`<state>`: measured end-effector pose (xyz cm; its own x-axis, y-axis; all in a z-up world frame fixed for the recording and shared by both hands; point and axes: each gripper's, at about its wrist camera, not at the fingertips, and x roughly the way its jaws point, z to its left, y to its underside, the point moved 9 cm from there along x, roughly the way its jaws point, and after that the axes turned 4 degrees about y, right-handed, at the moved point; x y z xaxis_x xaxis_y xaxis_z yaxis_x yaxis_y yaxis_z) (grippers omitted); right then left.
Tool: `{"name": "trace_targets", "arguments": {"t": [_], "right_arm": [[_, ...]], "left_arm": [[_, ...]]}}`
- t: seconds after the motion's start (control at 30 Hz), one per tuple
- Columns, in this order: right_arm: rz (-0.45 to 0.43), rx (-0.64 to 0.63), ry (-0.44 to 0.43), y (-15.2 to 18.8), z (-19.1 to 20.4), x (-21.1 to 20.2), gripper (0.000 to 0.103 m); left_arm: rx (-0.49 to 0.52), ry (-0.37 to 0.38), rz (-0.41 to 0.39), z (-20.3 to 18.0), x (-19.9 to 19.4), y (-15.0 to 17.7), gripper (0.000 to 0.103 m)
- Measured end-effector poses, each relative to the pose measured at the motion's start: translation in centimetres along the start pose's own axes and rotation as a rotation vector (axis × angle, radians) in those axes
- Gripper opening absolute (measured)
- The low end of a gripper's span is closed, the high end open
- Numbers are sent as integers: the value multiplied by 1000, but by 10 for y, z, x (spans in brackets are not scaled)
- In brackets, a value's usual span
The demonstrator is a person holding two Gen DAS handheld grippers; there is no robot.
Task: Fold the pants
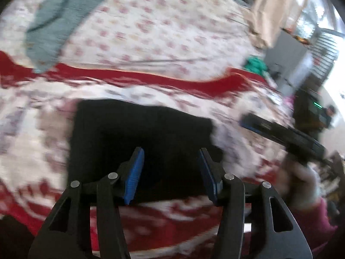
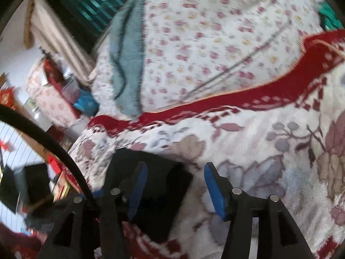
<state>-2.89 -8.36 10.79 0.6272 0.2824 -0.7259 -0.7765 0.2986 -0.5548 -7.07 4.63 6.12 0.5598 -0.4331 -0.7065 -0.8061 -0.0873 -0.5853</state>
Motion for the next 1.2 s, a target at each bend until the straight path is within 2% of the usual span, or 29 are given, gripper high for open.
{"name": "trace_targets", "arguments": {"t": [0.13,0.33,0.57,0.67,0.73,0.87,0.97,1.03,1.07,1.1,1.2], "right_arm": [[25,-73,-62,8,40,13,58],[104,-246,-50,30,83,46,58],[135,-325,53,46,76,51,58],[238,-377,90,72,68,57,58],[267,-402,95,89,64,58,58],[243,-339,55,88,59,47,58],[172,-247,22,69,52,32,58],[115,-153,11,56,39,24,70],[100,-105,-1,51,31,23,82],[101,-36,-17,50,21,25,85],[150,85,-40,57,3,38,85]], "left_arm": [[-44,-123,-19,43,-2,-6,50],[-110,-152,-4,69,4,0,50],[-113,-172,-10,79,6,-3,50],[-128,-170,4,84,10,1,50],[-140,-174,14,88,12,4,50],[-137,-189,12,92,13,6,50],[-141,-181,6,96,12,4,50],[-139,-185,3,100,12,2,50],[-137,-189,8,102,13,2,50],[-136,-194,14,104,15,2,50],[-133,-194,22,109,19,2,53]]}}
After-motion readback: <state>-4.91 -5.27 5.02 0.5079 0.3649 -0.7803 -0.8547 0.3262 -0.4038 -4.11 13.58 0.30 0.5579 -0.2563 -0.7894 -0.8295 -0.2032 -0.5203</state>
